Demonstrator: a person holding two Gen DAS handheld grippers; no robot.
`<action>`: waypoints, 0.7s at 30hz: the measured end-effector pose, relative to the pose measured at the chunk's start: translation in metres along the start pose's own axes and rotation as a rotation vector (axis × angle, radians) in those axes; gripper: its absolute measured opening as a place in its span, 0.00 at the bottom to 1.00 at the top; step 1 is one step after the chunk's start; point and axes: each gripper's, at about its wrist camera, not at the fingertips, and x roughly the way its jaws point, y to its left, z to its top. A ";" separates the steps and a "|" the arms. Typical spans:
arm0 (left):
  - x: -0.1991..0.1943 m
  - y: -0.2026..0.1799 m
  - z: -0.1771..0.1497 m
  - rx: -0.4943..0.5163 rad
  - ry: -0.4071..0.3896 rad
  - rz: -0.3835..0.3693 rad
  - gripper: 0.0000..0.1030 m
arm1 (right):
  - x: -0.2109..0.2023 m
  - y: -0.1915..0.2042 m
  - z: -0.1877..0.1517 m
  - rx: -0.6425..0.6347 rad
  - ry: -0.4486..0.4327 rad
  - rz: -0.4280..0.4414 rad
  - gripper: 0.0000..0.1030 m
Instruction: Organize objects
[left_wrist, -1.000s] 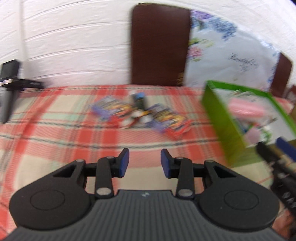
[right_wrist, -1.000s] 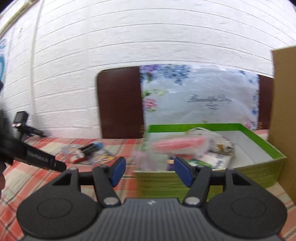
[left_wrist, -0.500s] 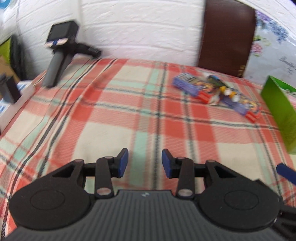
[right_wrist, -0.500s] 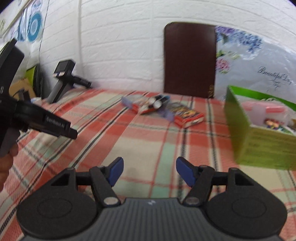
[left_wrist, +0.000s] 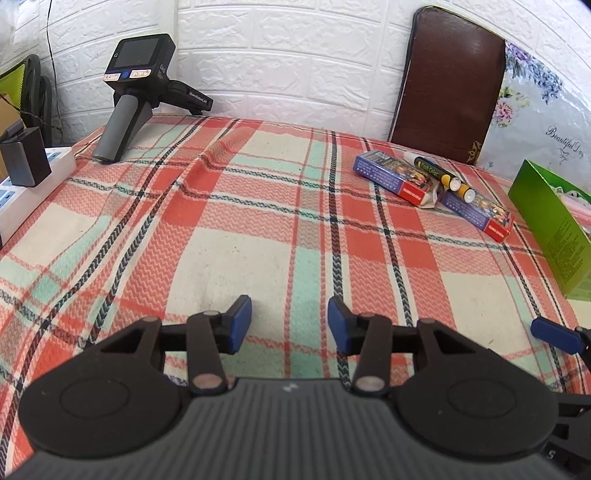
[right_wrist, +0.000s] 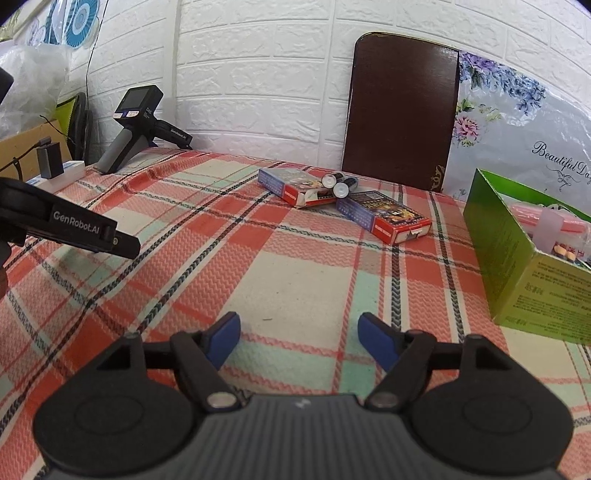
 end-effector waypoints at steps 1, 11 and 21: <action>0.001 0.001 0.000 0.001 -0.004 -0.003 0.47 | 0.000 0.001 0.000 -0.003 0.001 -0.003 0.71; 0.004 0.009 -0.002 0.000 -0.042 -0.011 0.48 | 0.001 0.000 0.001 0.005 0.004 -0.001 0.74; 0.011 0.010 -0.009 0.053 -0.122 0.011 0.52 | 0.027 0.005 0.018 0.004 0.013 0.031 0.80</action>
